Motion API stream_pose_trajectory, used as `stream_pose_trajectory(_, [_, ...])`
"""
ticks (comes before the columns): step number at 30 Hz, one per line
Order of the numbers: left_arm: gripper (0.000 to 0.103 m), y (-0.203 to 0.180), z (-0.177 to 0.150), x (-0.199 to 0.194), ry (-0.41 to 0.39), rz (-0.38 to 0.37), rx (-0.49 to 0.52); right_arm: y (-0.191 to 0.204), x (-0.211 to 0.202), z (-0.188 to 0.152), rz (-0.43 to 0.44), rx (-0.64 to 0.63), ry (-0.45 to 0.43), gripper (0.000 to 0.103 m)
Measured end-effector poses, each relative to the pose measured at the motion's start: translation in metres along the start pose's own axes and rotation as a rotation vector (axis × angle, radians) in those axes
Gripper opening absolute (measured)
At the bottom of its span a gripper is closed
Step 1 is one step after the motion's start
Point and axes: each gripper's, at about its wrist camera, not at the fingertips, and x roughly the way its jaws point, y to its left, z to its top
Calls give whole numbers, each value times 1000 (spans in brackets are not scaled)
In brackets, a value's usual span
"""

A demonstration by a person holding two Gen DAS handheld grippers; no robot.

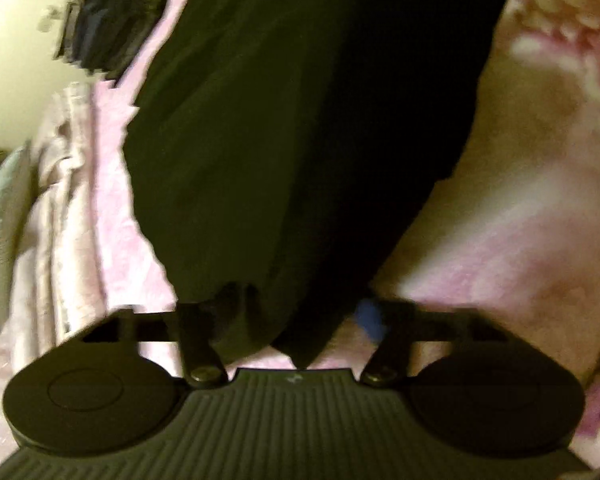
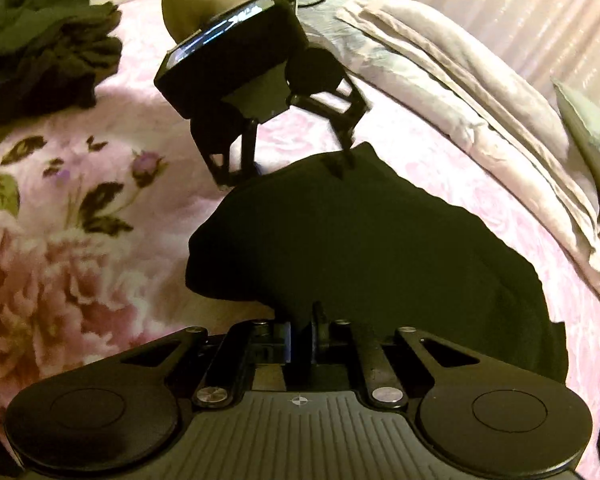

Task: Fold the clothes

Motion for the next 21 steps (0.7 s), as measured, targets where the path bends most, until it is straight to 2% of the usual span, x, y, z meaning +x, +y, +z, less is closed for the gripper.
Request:
stream_pose_trajectory(1, [29, 1, 0, 1, 4, -14, 11, -1, -1, 2, 3, 15, 3, 7])
stream_pose_trajectory(2, [20, 4, -2, 0, 5, -19, -1, -3, -3, 4, 6, 30, 5, 7])
stream_pose_trajectory(6, [13, 20, -3, -8, -6, -32, -68, -13, -8, 8, 20, 115, 11, 7])
stream_pose_trajectory(11, [11, 52, 7, -24, -20, -28, -136, -29, -23, 13, 29, 225, 4, 7])
stream_pose_trajectory(15, [11, 99, 25, -43, -42, 23, -202, -59, -50, 15, 32, 415, -33, 6])
stream_pose_trajectory(21, [10, 184, 76, -66, -86, 60, -131, -115, -100, 2, -17, 689, -127, 5])
